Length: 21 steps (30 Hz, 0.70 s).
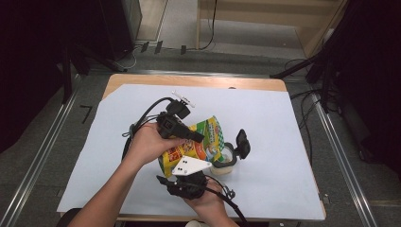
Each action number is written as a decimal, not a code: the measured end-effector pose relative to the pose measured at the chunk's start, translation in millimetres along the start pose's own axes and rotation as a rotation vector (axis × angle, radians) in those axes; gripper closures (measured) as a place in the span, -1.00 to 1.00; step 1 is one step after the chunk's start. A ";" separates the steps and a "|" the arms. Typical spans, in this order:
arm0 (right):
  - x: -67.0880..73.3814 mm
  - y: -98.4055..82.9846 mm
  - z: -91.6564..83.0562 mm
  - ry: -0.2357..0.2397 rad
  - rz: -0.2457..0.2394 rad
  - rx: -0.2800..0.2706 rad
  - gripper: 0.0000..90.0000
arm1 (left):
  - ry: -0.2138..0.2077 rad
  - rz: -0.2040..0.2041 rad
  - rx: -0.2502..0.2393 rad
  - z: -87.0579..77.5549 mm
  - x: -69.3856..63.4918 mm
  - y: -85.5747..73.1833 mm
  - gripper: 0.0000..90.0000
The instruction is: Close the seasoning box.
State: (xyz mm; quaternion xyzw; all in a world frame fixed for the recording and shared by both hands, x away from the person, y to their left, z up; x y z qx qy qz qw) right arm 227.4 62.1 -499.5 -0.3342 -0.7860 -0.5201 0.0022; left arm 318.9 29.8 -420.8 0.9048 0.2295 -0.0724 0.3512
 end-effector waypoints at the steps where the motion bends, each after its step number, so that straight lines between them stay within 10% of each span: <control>1: 0.0 0.0 0.0 0.000 0.000 0.000 0.51 | 0.000 0.000 0.000 0.0 0.0 0.0 0.96; 21: -3.2 8.3 -2.1 0.024 0.076 -0.036 0.53 | 0.011 -0.004 -0.026 0.2 3.8 7.7 0.86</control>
Point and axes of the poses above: each handheld gripper's, and its own axes: z roughly forward along the jaws, y roughly out of its top, x roughly to its left, the point moved 9 cm from there along z, roughly forward along the jaws, and after that the axes turned 14 degrees about z, right-handed, at the moved point
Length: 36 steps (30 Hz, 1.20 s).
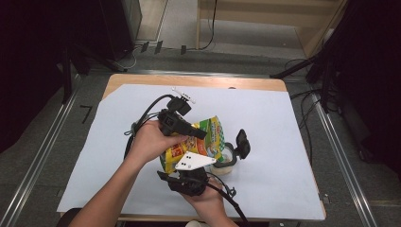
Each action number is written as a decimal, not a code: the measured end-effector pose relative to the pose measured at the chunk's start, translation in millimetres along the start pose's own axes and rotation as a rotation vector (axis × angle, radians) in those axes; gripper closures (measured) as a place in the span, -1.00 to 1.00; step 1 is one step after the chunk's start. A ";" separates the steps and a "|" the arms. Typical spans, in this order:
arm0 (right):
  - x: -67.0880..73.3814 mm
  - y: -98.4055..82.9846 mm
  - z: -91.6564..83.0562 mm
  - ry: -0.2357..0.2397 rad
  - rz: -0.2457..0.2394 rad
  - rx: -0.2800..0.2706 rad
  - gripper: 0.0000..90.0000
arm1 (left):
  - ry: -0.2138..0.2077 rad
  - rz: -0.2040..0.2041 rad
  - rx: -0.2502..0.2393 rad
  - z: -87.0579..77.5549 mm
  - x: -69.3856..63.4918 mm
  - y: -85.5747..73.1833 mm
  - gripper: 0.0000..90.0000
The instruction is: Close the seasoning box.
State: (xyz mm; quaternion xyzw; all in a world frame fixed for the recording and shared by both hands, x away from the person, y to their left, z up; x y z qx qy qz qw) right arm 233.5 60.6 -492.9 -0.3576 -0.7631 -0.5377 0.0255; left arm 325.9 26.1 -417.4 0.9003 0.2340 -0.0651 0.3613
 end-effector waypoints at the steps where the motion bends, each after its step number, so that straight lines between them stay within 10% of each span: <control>1: -0.3 -0.2 0.3 -0.001 -0.003 0.002 0.53 | 0.003 0.000 0.000 -0.3 0.2 -0.2 0.87; 36: -0.5 4.5 6.0 -0.002 -0.045 0.015 0.53 | 0.029 0.001 -0.040 -11.2 5.1 -1.8 0.87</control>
Point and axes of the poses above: each handheld gripper's, and its own axes: z roughly forward along the jaws, y roughly out of its top, x roughly to its left, the point moved 9 cm from there along z, roughly forward along the jaws, and after that the axes turned 14 degrees about z, right-handed, at the moved point
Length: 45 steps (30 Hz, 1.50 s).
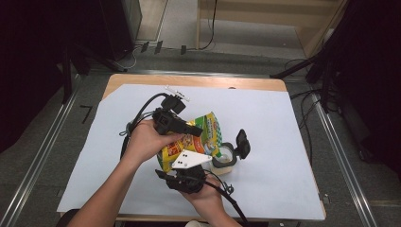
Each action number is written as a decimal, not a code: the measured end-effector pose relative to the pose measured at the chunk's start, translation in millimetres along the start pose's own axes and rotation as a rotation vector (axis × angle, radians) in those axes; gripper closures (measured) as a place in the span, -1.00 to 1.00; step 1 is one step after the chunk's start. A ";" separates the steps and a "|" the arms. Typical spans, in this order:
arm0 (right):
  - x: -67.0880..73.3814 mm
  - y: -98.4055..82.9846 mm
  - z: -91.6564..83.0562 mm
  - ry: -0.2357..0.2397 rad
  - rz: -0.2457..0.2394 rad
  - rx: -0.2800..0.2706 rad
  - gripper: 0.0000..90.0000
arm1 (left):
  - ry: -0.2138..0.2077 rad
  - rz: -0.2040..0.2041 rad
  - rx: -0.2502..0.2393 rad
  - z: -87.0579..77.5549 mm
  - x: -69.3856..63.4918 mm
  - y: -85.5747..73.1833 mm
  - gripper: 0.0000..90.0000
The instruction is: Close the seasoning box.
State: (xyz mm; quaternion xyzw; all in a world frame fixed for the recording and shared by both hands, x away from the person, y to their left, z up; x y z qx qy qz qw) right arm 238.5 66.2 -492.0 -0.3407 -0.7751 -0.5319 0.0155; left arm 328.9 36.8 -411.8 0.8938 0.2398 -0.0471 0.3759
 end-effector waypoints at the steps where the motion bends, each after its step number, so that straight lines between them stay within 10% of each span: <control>1: 0.1 0.0 0.2 0.000 0.002 0.001 0.53 | 0.003 0.005 0.000 -0.6 0.4 0.0 0.87; 45: 3.5 4.3 -1.9 0.025 0.028 -0.014 0.53 | 0.012 -0.020 -0.020 -1.9 -0.5 2.5 0.80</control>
Point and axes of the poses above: each handheld gripper's, and its own axes: z roughly forward along the jaws, y roughly out of its top, x roughly to its left, the point moved 9 cm from there along z, roughly forward along the jaws, and after that the axes turned 14 degrees about z, right-handed, at the moved point
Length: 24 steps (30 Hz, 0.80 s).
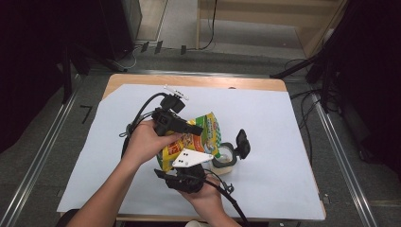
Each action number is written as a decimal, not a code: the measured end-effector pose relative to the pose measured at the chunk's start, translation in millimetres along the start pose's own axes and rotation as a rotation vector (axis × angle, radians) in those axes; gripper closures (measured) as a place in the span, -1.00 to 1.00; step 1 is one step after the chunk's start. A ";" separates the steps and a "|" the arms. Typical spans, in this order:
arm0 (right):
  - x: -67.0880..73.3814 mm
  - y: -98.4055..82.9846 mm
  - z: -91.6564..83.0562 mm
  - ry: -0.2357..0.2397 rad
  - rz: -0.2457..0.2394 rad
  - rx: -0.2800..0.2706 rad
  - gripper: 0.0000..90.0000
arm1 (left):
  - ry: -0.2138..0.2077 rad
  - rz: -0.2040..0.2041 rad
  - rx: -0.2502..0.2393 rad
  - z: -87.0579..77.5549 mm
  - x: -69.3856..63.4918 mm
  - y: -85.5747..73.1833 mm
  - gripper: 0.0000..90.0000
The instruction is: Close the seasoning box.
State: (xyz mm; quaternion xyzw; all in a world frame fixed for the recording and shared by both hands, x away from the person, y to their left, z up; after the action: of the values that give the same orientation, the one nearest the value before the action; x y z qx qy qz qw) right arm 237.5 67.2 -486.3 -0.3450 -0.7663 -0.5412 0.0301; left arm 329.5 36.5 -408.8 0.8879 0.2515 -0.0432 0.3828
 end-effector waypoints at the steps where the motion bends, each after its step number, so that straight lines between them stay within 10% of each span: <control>1: 0.0 0.1 0.0 0.000 0.000 0.000 0.53 | 0.000 0.000 0.000 0.0 0.0 0.0 0.80; 24: 1.0 0.7 -0.5 -0.016 -0.030 0.000 0.54 | 0.009 0.011 -0.008 -2.4 -2.1 2.2 0.80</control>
State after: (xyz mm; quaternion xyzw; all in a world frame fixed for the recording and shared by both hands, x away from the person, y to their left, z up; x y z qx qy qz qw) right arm 236.9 67.4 -485.1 -0.3377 -0.7718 -0.5386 0.0158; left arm 328.4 36.0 -405.0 0.8879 0.2487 -0.0361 0.3854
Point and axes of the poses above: each handheld gripper's, and its own axes: z roughly forward along the jaws, y roughly out of its top, x roughly to its left, the point moved 9 cm from there along z, roughly forward along the jaws, and after that the axes turned 14 degrees about z, right-handed, at the moved point
